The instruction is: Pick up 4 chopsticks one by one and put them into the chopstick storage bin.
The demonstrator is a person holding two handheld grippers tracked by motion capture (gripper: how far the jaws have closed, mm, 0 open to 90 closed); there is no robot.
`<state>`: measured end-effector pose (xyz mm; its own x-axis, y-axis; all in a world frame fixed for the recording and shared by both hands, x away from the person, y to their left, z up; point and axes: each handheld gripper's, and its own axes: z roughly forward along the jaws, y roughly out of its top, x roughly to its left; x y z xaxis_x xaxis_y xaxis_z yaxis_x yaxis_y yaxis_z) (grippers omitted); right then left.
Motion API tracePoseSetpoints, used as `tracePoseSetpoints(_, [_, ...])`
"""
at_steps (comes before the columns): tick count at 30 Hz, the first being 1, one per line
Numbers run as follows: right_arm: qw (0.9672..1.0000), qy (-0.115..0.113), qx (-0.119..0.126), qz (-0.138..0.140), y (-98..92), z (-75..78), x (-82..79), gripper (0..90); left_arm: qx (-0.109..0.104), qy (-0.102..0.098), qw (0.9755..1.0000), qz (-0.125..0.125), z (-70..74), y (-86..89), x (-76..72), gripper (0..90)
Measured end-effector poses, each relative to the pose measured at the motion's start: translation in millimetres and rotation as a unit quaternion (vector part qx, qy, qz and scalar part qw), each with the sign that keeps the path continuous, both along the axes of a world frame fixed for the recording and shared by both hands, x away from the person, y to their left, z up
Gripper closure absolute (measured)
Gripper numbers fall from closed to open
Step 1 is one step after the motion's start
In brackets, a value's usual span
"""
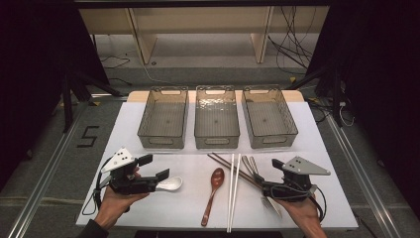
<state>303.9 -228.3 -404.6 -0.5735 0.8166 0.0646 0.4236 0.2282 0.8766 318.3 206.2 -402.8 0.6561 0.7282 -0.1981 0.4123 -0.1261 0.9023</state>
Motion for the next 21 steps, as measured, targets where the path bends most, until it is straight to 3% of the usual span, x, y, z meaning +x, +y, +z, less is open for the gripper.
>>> tracePoseSetpoints(11, [0.9996, 0.017, -0.022, -0.009, 4.0, -1.4, 1.2, 25.7, 0.002, 0.000, 1.0000, 0.000, -0.3, -0.5, 0.0, 16.6])
tracePoseSetpoints(21, [0.9978, 0.060, -0.027, -0.002, 14.0, 0.0, 5.9, 27.7, 0.004, 0.000, 1.0000, 0.001, -0.7, -0.7, 0.4, 16.6])
